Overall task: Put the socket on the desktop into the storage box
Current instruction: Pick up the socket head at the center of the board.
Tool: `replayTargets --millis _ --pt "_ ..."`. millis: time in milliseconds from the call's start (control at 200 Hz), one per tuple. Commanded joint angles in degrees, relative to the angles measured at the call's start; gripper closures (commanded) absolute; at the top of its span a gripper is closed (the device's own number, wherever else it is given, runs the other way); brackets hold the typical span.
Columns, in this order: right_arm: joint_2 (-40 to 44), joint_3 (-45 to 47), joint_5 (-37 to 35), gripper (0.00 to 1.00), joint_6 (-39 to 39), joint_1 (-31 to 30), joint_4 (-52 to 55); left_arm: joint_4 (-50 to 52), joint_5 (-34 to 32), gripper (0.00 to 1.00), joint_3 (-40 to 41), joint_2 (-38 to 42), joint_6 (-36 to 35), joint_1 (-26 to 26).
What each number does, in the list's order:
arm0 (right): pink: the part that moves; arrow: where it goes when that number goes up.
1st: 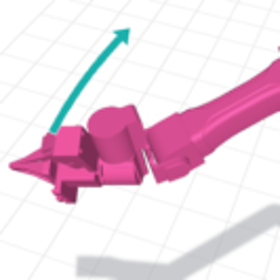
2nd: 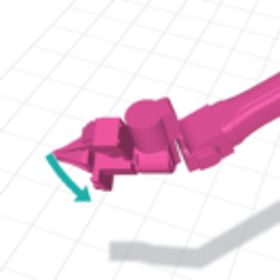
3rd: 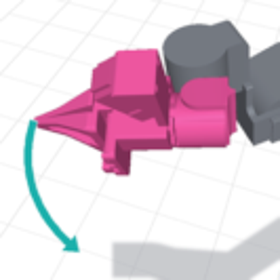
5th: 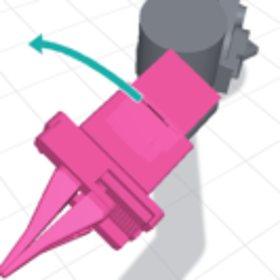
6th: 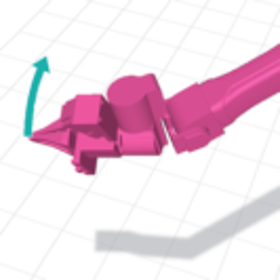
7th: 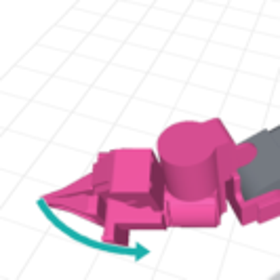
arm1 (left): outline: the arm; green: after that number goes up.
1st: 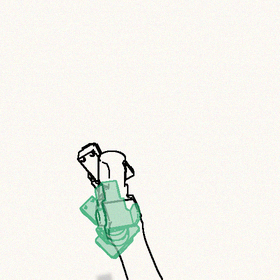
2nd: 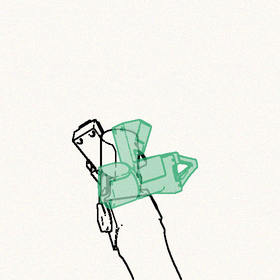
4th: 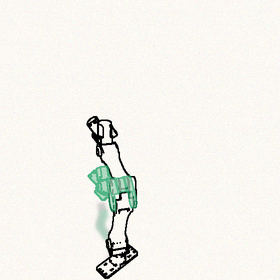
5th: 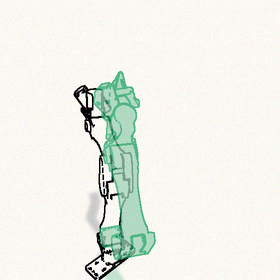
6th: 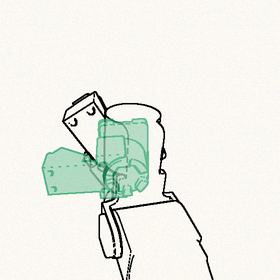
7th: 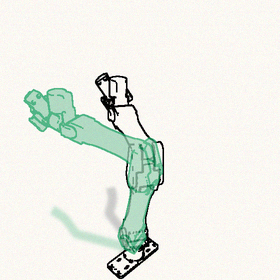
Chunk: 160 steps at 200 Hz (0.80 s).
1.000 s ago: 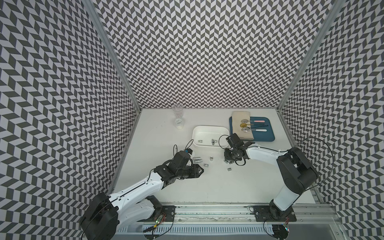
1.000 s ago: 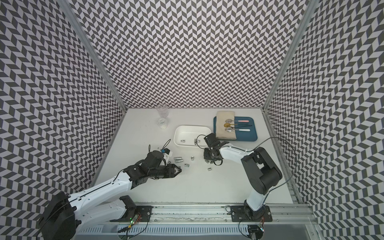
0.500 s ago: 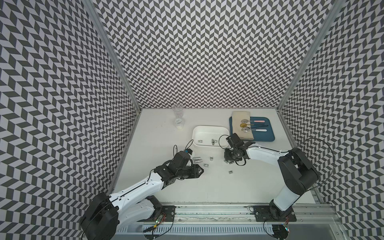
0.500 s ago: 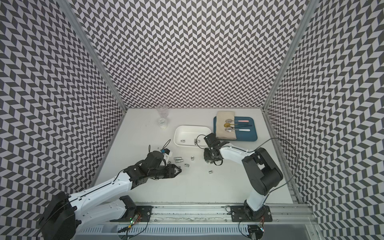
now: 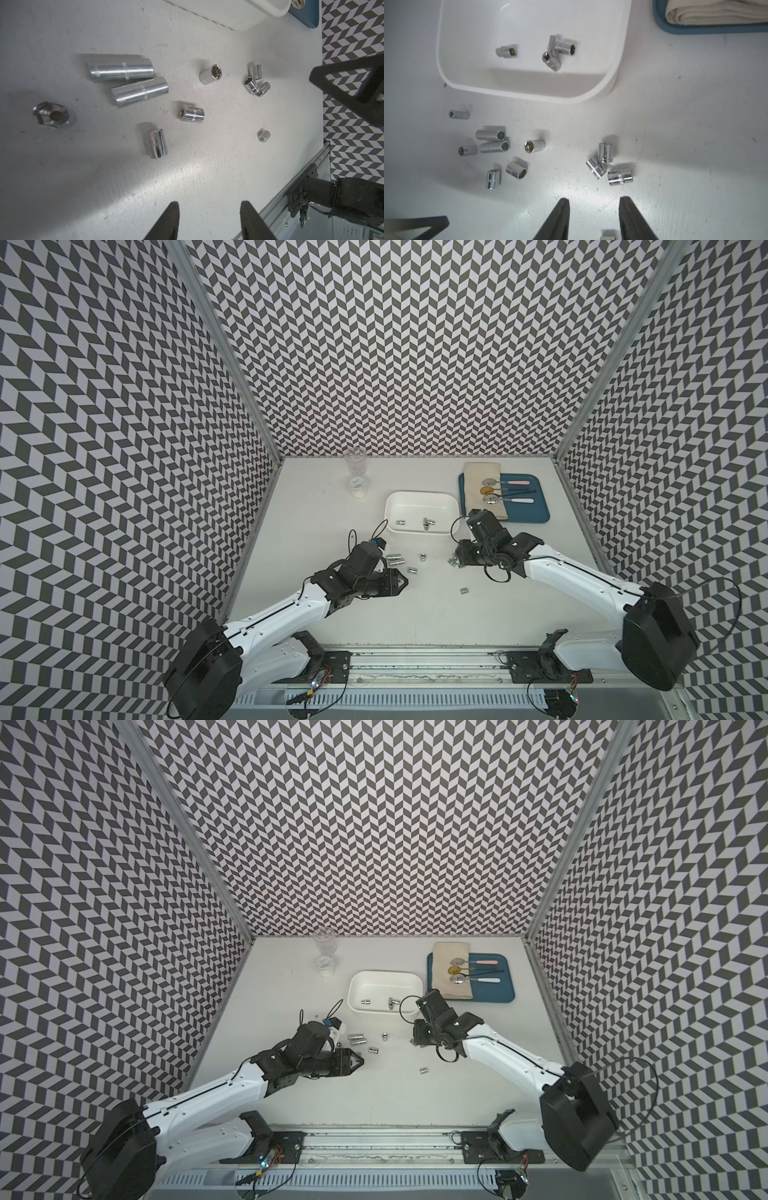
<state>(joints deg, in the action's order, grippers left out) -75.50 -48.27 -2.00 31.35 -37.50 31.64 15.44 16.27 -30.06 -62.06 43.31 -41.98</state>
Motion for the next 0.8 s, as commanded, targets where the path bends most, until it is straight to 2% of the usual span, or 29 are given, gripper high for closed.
replayTargets --millis 0,436,796 --pt "3.00 3.41 -1.29 0.55 1.76 -2.53 3.41 -1.78 0.60 0.49 -0.84 -0.69 -0.73 -0.22" --pt "8.59 15.80 -0.38 0.54 15.56 -15.59 5.22 -2.93 1.01 0.49 0.62 -1.11 -0.61 -0.20" --pt "6.12 19.09 -1.95 0.59 16.99 -16.65 2.22 -3.25 1.04 0.49 0.82 -1.76 -0.59 -0.17"
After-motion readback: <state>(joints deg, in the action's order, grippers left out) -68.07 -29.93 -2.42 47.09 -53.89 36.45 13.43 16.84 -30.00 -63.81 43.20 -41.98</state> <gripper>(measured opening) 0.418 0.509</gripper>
